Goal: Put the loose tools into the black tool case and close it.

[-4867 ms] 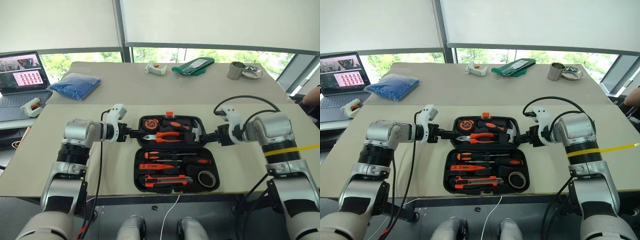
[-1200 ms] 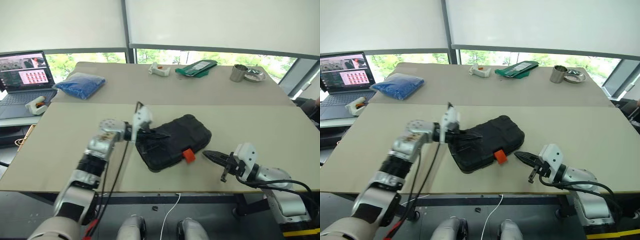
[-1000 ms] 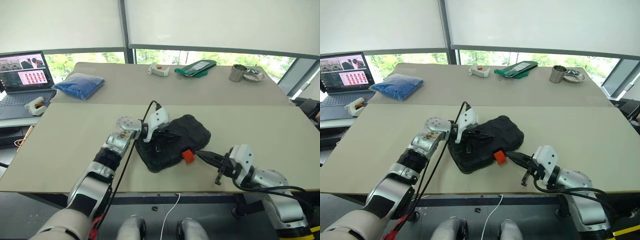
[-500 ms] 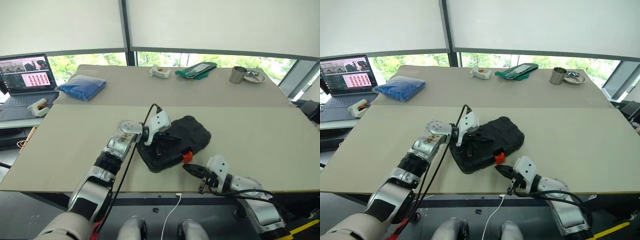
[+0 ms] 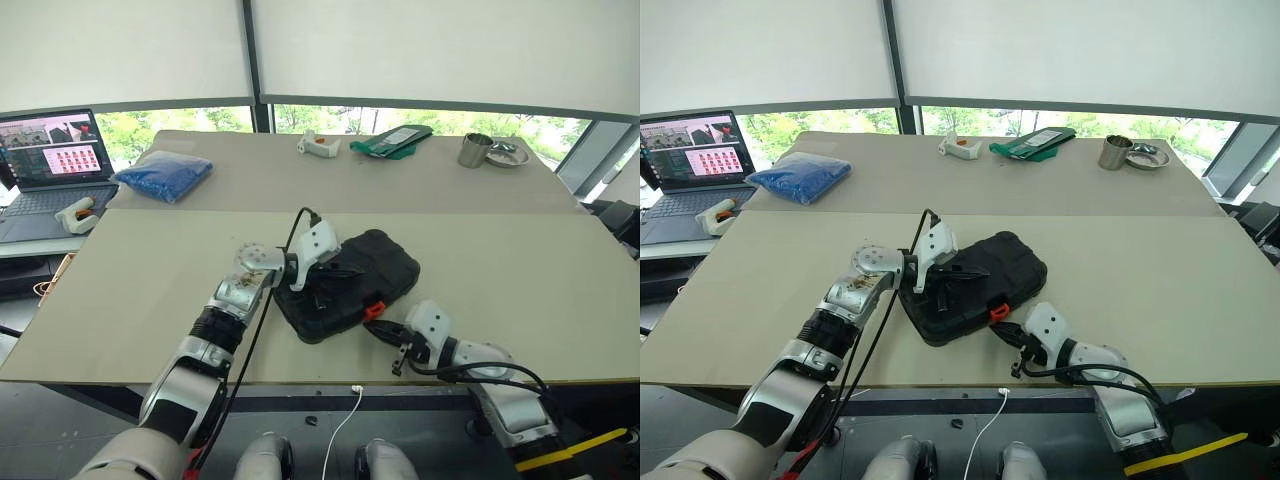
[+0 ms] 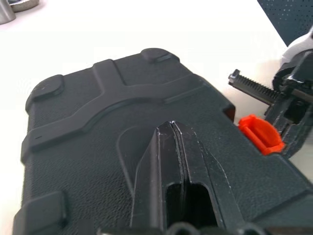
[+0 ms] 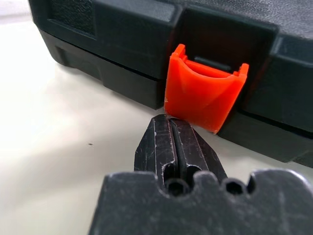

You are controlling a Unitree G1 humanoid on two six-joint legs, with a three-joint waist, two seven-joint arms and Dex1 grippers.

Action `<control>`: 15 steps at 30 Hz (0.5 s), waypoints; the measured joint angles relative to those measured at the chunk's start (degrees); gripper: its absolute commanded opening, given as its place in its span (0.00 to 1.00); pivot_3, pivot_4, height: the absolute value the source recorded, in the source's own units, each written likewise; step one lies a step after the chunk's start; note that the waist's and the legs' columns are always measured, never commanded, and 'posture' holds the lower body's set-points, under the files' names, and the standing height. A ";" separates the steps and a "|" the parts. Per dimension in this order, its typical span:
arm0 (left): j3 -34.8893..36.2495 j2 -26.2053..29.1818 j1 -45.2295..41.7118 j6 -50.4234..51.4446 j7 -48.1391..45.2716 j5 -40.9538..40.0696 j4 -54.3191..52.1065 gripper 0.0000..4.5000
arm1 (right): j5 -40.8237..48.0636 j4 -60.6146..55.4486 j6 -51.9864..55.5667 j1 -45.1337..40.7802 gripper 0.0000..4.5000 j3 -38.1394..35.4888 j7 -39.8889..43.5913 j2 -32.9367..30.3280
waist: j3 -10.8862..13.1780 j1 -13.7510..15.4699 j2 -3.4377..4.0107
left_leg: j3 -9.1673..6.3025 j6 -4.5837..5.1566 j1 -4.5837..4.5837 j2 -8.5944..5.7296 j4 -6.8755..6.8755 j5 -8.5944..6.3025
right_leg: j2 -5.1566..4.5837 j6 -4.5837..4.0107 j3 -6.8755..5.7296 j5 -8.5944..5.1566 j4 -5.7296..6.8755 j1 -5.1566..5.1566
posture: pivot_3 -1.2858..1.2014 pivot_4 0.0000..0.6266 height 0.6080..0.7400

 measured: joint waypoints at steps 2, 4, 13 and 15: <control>-0.10 -0.02 0.30 0.07 0.00 0.08 -0.23 0.00 | -0.23 0.18 0.03 -0.27 0.01 -0.01 -0.01 -0.15 | 0.00 -0.01 0.00 | 0.00 0.00 0.00 0.00 0.00 0.00 | -0.01 0.00 0.00 0.00 0.00 0.00 | 0.52 0.24 1.00; -0.17 0.01 0.52 0.16 -0.01 0.16 -0.66 0.00 | -0.58 0.21 0.18 -0.52 0.01 -0.05 0.00 -0.23 | 0.00 -0.01 0.01 | 0.00 -0.01 0.00 0.00 0.00 0.00 | -0.02 0.00 0.00 0.00 0.00 -0.01 | 0.52 0.24 1.00; -0.43 0.13 0.95 0.49 -0.21 0.21 -1.70 0.00 | 2.02 -5.65 6.73 -0.56 0.01 -0.96 2.95 -4.10 | -0.02 0.03 0.04 | 0.03 0.00 -0.01 -0.02 -0.13 0.00 | -0.05 0.00 0.00 -0.01 -0.05 -0.01 | 0.52 0.24 1.00; -0.42 0.31 0.94 0.52 -0.20 0.21 -1.69 0.00 | 3.19 -7.03 7.52 -0.45 0.01 -1.56 3.34 -4.50 | -0.03 0.05 0.05 | 0.03 -0.01 0.00 -0.02 -0.15 0.00 | -0.05 0.00 0.00 0.00 -0.06 -0.01 | 0.52 0.24 1.00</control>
